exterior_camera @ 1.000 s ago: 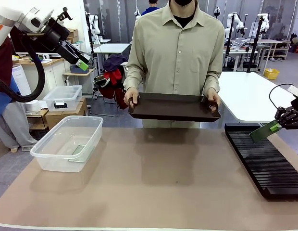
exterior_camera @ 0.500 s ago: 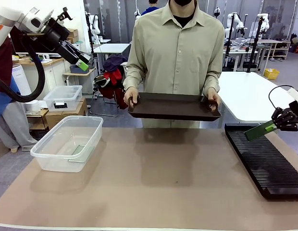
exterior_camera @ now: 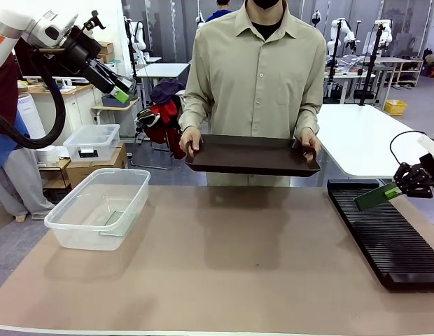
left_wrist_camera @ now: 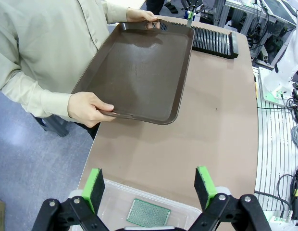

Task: Sort PCBs into racks and boxes based on the side picked up.
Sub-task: If the short side of the Blank PCB is picked up, insert it into the PCB Rack ; if the long side is picked up, place it in the Organizing box.

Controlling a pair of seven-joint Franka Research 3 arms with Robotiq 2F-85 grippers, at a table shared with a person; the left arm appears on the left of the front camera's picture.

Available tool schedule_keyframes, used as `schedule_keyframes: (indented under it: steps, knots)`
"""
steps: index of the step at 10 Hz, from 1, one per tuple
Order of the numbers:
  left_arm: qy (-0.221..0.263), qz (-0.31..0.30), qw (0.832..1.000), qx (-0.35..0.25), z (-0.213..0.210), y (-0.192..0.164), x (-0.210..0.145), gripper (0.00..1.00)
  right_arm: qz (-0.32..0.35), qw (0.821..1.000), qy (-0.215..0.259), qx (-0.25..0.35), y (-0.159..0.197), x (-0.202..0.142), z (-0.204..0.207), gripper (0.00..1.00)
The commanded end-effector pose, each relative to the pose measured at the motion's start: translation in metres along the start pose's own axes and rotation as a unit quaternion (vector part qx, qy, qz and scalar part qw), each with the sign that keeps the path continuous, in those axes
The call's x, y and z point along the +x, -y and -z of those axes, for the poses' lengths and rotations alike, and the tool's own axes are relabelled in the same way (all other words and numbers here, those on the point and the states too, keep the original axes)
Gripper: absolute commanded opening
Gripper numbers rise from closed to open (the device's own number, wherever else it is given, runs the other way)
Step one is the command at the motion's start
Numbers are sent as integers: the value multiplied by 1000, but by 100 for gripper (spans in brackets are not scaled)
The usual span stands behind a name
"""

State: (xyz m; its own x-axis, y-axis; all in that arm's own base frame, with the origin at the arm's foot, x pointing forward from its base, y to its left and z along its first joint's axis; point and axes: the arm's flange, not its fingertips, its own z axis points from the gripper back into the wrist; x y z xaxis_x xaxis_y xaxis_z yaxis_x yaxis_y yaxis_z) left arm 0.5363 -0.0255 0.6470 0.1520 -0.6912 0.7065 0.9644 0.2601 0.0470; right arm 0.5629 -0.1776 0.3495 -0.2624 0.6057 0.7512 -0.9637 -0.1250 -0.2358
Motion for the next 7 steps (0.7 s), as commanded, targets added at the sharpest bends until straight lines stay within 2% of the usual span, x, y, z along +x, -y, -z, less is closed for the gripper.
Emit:
schedule_keyframes:
  steps: [1,7]
  knots:
    - [-1,0,1000,1,1,1,-1,100,23,1000,15,-4,2,-3,10,2]
    - [-1,0,1000,1,1,1,-1,100,76,997,22,20,3,-14,18,2]
